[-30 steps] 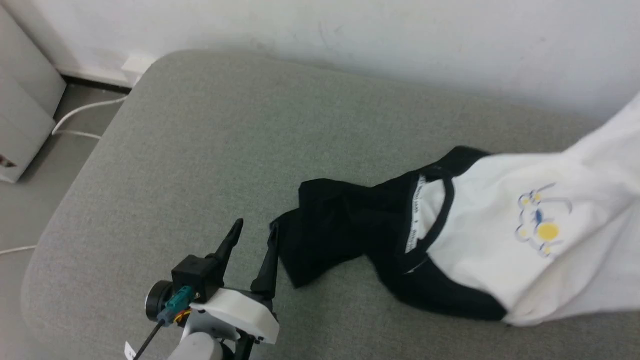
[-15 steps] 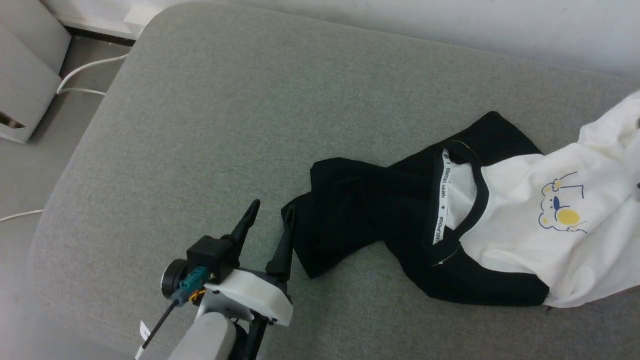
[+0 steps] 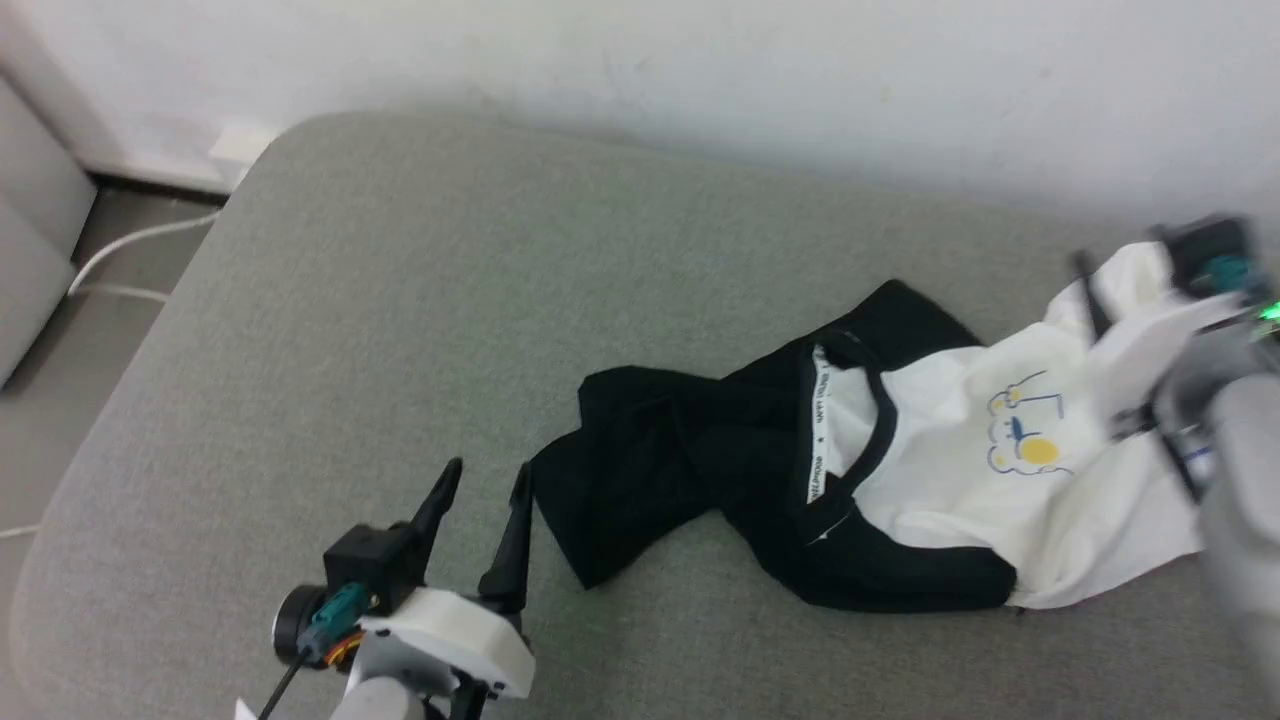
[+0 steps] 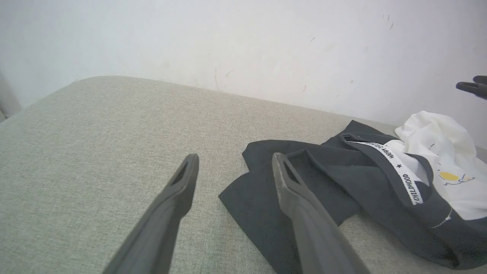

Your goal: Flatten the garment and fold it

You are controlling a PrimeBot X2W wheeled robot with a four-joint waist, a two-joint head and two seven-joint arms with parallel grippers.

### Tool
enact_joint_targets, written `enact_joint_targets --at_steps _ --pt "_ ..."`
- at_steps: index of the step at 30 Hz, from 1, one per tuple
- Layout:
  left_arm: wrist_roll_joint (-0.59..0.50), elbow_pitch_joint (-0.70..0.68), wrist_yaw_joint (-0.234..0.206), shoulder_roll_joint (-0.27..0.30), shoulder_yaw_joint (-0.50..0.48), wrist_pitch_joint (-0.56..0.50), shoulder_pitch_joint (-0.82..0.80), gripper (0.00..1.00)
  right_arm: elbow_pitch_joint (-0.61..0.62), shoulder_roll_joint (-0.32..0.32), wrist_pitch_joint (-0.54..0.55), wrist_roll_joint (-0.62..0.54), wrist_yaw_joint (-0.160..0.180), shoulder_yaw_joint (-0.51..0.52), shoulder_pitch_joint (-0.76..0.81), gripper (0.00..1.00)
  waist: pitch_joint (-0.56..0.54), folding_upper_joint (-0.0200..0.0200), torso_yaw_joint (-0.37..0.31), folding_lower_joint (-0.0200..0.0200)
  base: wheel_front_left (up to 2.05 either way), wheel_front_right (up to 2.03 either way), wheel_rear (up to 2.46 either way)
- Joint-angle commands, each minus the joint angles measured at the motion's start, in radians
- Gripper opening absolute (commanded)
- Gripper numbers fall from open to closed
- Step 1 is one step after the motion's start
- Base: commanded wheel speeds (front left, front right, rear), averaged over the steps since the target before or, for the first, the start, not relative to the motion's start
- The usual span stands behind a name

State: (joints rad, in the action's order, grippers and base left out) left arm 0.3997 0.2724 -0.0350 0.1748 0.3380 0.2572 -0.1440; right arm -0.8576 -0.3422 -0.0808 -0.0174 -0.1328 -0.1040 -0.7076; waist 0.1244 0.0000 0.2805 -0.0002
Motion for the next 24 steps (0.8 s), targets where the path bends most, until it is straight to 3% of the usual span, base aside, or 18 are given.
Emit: enact_joint_targets --at_steps 1,6,14,18,24 --pt "-0.008 -0.001 0.005 0.01 -0.014 0.005 0.026 1.0 0.039 0.024 -0.012 0.052 0.002 -0.067 0.051 1.0 -0.09 0.0 -0.07 0.0002 0.0 0.0 0.0" --pt "-0.008 -0.01 0.004 0.016 -0.038 0.005 0.071 1.0 0.263 0.033 0.042 0.233 0.002 -0.292 0.197 1.0 -0.122 0.0 -0.095 0.0002 0.0 0.0 0.0" --pt "-0.019 -0.014 0.01 0.005 -0.031 0.005 0.091 1.0 0.625 -0.048 0.256 0.433 0.002 -0.599 0.392 1.0 -0.117 0.0 -0.073 0.0002 0.0 0.0 0.0" --pt "-0.021 -0.012 0.011 -0.001 -0.026 0.005 0.079 1.0 0.683 -0.085 0.319 0.468 0.002 -0.684 0.416 1.0 -0.098 0.0 -0.044 0.0002 0.0 0.0 0.0" --pt "-0.022 -0.008 0.014 -0.011 -0.02 0.005 0.064 1.0 0.648 -0.097 0.334 0.451 0.002 -0.73 0.383 1.0 -0.071 0.0 -0.01 0.0002 0.0 0.0 0.0"
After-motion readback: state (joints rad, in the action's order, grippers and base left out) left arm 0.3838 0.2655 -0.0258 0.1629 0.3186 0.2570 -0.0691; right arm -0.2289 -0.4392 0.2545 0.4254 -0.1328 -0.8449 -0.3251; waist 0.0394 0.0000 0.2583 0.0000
